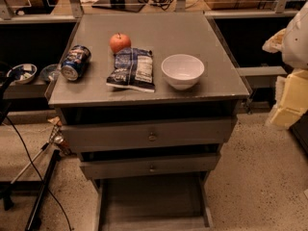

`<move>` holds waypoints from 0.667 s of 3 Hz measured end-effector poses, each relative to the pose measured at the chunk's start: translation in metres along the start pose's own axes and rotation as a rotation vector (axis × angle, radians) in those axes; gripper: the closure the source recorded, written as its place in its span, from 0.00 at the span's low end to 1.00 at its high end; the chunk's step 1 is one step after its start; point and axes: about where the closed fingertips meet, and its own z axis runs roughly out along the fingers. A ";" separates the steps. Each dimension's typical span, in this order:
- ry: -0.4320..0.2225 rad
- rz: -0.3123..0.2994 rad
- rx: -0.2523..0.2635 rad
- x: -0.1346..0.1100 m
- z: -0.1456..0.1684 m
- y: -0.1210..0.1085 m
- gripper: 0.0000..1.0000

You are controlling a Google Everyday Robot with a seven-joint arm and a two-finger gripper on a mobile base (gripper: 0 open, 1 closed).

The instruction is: Place blue chip bag into bottom drawer

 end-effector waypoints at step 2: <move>-0.010 -0.020 0.003 -0.007 0.001 -0.001 0.00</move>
Offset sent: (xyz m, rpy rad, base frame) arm 0.0072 0.0163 -0.0041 0.0072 0.0016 0.0550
